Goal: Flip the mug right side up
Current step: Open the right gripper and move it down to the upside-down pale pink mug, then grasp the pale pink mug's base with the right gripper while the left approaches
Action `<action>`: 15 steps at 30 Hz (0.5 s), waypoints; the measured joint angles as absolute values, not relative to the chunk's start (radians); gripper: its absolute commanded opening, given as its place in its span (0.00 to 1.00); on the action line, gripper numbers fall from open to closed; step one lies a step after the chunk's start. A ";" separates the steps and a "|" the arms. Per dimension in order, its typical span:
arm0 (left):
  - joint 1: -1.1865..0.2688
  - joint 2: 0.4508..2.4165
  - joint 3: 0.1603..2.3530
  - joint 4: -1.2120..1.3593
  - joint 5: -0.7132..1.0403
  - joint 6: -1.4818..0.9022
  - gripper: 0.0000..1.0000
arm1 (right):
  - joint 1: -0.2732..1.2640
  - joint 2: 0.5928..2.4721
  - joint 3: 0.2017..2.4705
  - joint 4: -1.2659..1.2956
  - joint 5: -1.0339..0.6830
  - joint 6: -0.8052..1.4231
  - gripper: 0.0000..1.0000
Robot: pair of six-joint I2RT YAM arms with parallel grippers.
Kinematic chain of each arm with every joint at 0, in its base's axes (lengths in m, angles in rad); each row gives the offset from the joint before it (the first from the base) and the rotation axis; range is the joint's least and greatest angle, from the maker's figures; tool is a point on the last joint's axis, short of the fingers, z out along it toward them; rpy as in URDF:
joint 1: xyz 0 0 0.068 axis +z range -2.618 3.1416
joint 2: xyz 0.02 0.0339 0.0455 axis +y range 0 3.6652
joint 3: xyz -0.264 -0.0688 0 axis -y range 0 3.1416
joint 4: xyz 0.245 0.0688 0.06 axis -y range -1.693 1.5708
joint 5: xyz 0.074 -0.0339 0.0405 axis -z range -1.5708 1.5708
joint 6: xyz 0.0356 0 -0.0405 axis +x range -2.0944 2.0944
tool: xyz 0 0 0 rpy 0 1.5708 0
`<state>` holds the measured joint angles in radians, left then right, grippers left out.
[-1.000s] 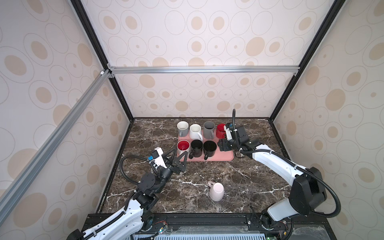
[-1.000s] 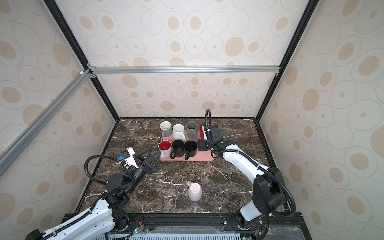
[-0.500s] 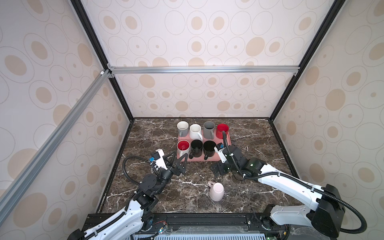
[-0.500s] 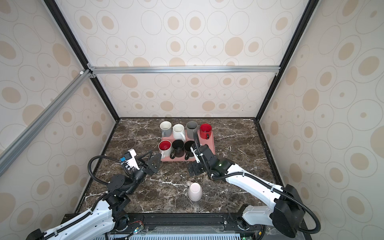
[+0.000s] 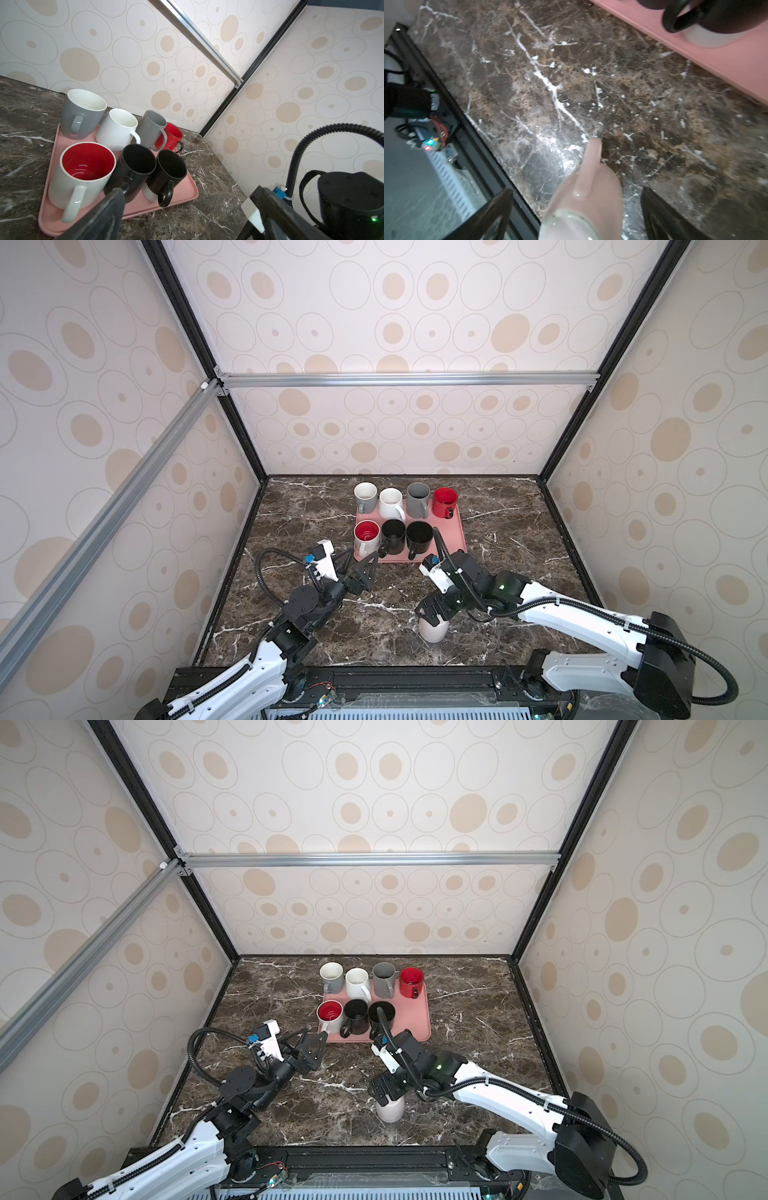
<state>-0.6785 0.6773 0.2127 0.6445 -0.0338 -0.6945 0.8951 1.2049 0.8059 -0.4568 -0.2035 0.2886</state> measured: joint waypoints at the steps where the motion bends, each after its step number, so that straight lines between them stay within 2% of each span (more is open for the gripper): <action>1: -0.678 0.677 0.213 0.640 -0.031 -0.694 0.99 | 0.896 1.211 0.806 -0.454 -0.229 0.284 0.97; 12: -0.678 0.684 0.214 0.596 -0.001 -0.690 0.99 | 0.897 1.274 0.809 -0.379 -0.513 0.275 0.97; 15: -0.678 0.688 0.216 0.587 0.015 -0.685 0.97 | 0.897 1.273 0.823 -0.378 -0.521 0.271 0.97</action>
<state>-0.6785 0.6884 0.2161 0.5869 0.0154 -0.6849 0.8967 1.2732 0.8234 -0.3779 -0.5209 0.2710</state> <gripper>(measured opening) 0.992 0.969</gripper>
